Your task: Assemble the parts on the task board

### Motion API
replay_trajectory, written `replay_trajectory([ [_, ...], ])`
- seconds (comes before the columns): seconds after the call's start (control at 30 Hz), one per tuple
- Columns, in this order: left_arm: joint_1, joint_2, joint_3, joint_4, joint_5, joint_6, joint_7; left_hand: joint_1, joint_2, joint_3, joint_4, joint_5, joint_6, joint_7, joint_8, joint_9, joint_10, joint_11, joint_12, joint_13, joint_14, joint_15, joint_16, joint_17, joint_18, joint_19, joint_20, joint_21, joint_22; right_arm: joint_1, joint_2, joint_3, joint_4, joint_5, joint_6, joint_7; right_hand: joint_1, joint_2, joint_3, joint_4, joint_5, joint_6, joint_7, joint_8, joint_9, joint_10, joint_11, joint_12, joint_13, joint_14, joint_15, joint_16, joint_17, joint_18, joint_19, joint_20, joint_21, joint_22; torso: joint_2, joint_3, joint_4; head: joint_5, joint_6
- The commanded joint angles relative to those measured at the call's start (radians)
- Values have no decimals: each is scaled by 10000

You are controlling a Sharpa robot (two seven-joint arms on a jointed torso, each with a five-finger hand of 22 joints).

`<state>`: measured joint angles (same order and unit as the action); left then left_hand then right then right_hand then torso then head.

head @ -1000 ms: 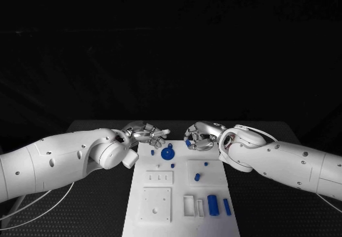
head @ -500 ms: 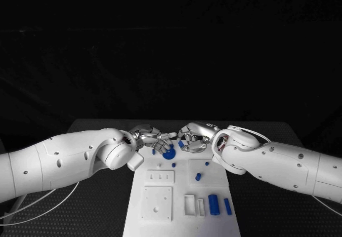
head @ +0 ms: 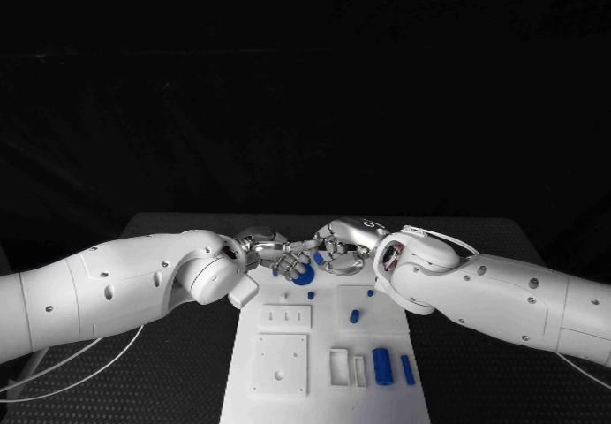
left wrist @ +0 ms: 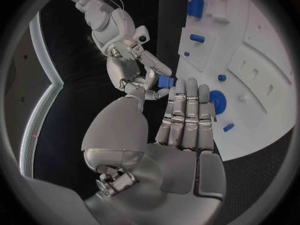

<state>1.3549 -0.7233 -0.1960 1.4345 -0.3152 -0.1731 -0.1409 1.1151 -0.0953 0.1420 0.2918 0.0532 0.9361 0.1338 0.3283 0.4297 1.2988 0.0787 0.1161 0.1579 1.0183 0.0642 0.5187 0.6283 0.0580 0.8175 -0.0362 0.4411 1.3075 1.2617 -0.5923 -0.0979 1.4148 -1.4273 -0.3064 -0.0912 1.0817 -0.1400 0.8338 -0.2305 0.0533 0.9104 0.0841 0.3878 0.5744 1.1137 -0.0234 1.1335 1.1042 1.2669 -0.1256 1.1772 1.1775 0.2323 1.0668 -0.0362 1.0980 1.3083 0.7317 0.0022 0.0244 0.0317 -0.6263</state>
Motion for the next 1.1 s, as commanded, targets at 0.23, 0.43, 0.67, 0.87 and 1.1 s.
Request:
replay_trajectory([
  [0.23, 3, 48, 3, 76, -3, 209, -325, -44, -17, -45, 3, -36, 44, -33, -12, -3, -42, -69, -17, 25, -94, -16, -53, 20, 102, -73, -17, 46, 205, -1, 91, 7, 102, -358, -140, 18, 34, -113, 97, 19, -6, 1620, -110, 43, 32, -36, -116, 13, -21, 17, -72, 47, -17, 295, 68, 4, 38, 59, 8, 4, 6, 2, -8],
  [0.43, 3, 26, 3, 131, 116, 140, -237, 120, 36, -11, -5, -34, 37, -27, -24, -8, -47, -65, -20, 44, -98, -16, -48, 31, 109, -92, -14, 79, 210, -12, 154, 7, 156, -353, -94, 40, 30, -122, 112, 23, 1, 1626, -111, 39, 40, -29, -117, 12, -23, 21, -73, 47, -19, 295, 75, 2, 40, 57, 9, -3, 3, -26, -10],
  [0.67, 3, 30, 4, 126, 141, -7, -132, 568, 189, -50, -28, -27, -18, 17, -71, -35, -60, -32, -27, 80, -50, -42, 22, 84, 108, -88, -31, 177, 215, -27, 190, 6, 216, -339, -27, 45, 25, -128, 130, 27, 15, 1630, -112, 34, 48, -23, -118, 9, -26, 26, -73, 47, -23, 295, 80, 0, 40, 55, 2, -1, -7, -26, -5],
  [0.87, 2, 3, 5, 166, 139, 17, -129, 940, 416, -171, -35, -23, 48, -12, -45, -30, -18, -56, -4, 124, -20, -57, 73, 122, 92, -116, -38, 240, 210, -51, 227, 6, 262, -338, 14, 45, 23, -129, 136, 27, 16, 1632, -112, 31, 50, -21, -118, 8, -27, 27, -74, 47, -24, 295, 81, 0, 40, 54, 5, -11, -1, -20, -21],
  [1.1, 2, -26, 6, 217, 139, 22, -53, 1684, 727, -179, -187, -22, 165, -66, 9, -8, 67, -106, 39, 176, 16, -91, 156, 177, 52, -212, -56, 286, 215, -73, 272, 6, 212, -309, 77, 51, 21, -131, 139, 27, 18, 1632, -112, 30, 52, -20, -118, 8, -27, 28, -74, 46, -25, 295, 82, -1, 40, 54, 6, -8, 3, -32, -47],
])
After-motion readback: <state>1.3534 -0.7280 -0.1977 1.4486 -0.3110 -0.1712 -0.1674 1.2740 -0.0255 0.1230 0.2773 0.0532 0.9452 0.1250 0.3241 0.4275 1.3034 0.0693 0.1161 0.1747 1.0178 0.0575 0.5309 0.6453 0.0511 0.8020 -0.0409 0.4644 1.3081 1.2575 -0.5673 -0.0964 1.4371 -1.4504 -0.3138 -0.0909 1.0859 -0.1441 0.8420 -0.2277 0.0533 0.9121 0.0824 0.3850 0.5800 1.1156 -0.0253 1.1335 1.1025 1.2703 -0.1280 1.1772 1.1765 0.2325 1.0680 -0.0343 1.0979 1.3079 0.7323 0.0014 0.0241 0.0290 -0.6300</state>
